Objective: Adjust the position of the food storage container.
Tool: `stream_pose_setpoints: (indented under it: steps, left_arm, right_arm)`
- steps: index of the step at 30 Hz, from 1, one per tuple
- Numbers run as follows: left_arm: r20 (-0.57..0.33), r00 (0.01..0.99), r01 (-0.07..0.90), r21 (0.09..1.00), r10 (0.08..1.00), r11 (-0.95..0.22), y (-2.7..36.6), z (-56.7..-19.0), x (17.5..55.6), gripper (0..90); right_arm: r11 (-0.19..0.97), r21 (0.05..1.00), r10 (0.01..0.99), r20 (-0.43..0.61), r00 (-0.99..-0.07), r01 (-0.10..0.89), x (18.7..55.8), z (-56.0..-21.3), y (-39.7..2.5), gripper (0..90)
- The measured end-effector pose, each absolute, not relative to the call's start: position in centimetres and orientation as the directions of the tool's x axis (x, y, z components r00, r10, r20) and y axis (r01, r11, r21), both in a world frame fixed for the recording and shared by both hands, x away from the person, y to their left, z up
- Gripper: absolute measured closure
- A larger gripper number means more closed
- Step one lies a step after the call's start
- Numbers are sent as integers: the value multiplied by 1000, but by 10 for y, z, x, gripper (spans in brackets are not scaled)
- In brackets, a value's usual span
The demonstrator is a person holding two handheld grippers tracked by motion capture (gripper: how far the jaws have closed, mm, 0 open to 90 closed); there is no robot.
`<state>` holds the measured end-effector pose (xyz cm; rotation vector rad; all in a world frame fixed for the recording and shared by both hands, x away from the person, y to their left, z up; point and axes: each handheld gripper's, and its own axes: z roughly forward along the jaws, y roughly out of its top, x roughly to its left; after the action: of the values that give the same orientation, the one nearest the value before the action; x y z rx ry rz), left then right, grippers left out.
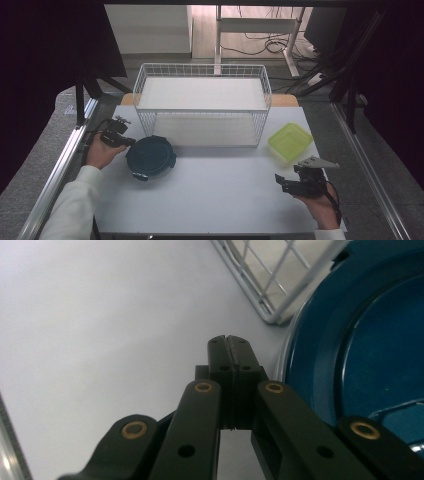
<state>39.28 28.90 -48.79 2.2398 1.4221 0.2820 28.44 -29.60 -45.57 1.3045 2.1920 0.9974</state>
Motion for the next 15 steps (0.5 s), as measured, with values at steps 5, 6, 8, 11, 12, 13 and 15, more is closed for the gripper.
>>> stream_pose_setpoints:
  steps: [5,6,8,11,12,13,15]
  left_arm:
    - [-66,455,797,475,888,-373,282,-487,381,900]
    - [-66,457,796,475,887,-375,281,-487,379,900]
    - [-69,463,794,476,884,-379,277,-487,375,900]
    - [-82,484,786,479,871,-391,264,-489,372,900]
    - [-82,484,786,479,871,-391,264,-489,372,900]
    - [-53,498,777,471,866,-418,254,-490,370,900]
    - [-86,497,778,485,863,-399,247,-489,370,900]
  right_arm:
    - [313,746,872,19,-489,588,285,-455,-294,224]
    - [314,745,871,21,-490,589,285,-455,-293,224]
    - [317,742,869,21,-494,590,285,-455,-292,224]
    - [321,743,867,19,-499,587,284,-455,-290,224]
    - [321,743,867,19,-499,587,284,-455,-290,224]
    - [325,745,864,17,-503,583,284,-454,-289,224]
    - [323,747,864,18,-503,581,283,-453,-289,224]
